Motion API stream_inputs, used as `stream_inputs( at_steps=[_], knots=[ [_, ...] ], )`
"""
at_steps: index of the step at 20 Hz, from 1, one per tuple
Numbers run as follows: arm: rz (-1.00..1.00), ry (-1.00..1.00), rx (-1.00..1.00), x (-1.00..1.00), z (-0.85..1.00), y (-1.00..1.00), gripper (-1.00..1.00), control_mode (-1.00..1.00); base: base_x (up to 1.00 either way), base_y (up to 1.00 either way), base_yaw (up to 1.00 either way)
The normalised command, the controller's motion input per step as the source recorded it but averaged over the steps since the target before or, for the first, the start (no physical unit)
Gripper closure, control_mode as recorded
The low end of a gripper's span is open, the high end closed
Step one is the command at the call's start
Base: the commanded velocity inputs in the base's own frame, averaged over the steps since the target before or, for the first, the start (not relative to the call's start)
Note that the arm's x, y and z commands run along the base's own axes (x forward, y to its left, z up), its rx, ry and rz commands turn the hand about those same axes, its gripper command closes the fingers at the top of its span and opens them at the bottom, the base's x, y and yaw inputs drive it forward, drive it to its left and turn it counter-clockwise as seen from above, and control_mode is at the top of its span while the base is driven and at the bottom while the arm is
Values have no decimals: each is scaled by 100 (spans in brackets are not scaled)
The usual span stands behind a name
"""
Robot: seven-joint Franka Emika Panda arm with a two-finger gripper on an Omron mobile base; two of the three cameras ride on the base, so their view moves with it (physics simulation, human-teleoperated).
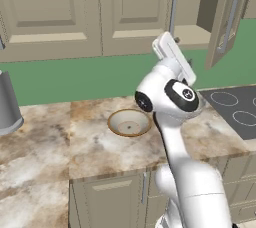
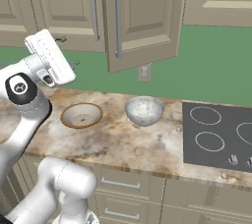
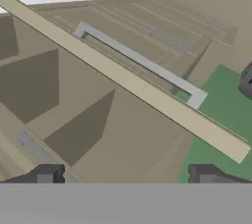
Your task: Open the cabinet. Pick the bowls from the counter and place them in the cabinet. Then close the cabinet.
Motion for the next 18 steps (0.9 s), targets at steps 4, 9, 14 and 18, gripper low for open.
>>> stream_inputs(
  at_steps=[4,9,14,18],
  knots=[
    [0,0,23,67,-3,-18,-100,-100,0,0,0],
    [0,0,18,57,0,-18,-100,-100,0,0,0],
    [0,-6,15,37,-9,-20,-100,-100,0,0,0],
    [0,-15,20,13,-44,-19,-100,-100,0,0,0]
  ],
)
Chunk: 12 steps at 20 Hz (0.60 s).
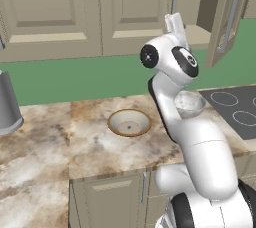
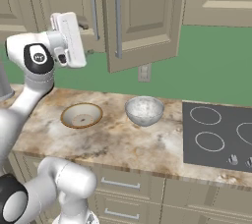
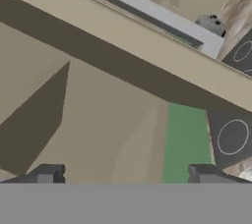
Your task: Open the cabinet. Pick the bowls from the counter and place them in the cabinet. Then close the cabinet.
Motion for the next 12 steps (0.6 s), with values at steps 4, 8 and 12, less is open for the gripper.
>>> stream_inputs(
  at_steps=[4,8,12],
  knots=[
    [0,-21,20,9,-47,-24,-100,-100,0,0,0],
    [0,-18,19,29,-34,-21,-100,-100,0,0,0],
    [0,-13,15,62,-29,0,-100,-100,0,0,0]
  ],
)
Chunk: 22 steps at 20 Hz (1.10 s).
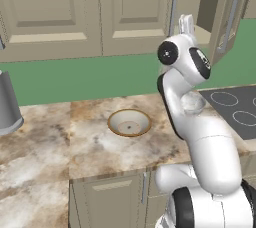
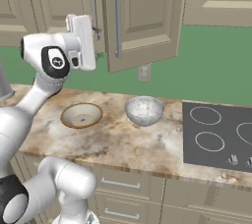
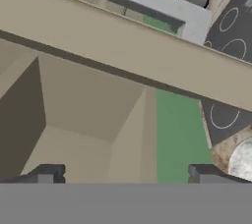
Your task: Open the cabinet. Pick the bowls from the counter and place them in the cabinet. Then close the cabinet.
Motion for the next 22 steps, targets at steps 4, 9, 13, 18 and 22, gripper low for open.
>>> stream_inputs(
  at_steps=[4,9,13,18,22],
  knots=[
    [0,-12,15,62,-34,-2,-100,-100,0,0,0],
    [0,-13,15,50,-41,-1,-100,-100,0,0,0],
    [0,-15,14,37,-31,-6,-100,-100,0,0,0],
    [0,-15,13,34,-29,-7,-100,-100,0,0,0],
    [0,-16,12,31,-26,-2,-100,-100,0,0,0]
  ],
)
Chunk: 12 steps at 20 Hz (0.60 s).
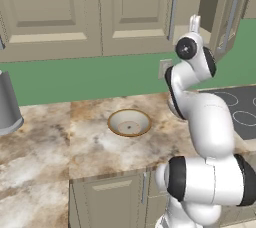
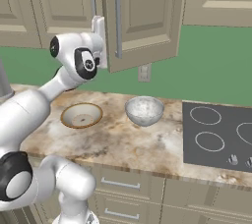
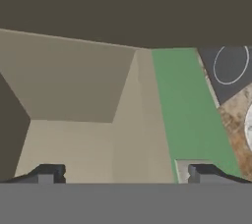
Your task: Open the cabinet. Pick the bowls from the counter and place them in the cabinet. Then close the cabinet.
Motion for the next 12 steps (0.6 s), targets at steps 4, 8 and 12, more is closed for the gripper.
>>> stream_inputs(
  at_steps=[4,8,12],
  knots=[
    [-6,-18,8,8,-19,0,-100,-100,0,0,0],
    [-13,-14,4,0,-5,-5,-100,-100,0,0,0],
    [-24,-15,1,0,-7,0,-100,-100,0,0,0]
  ],
)
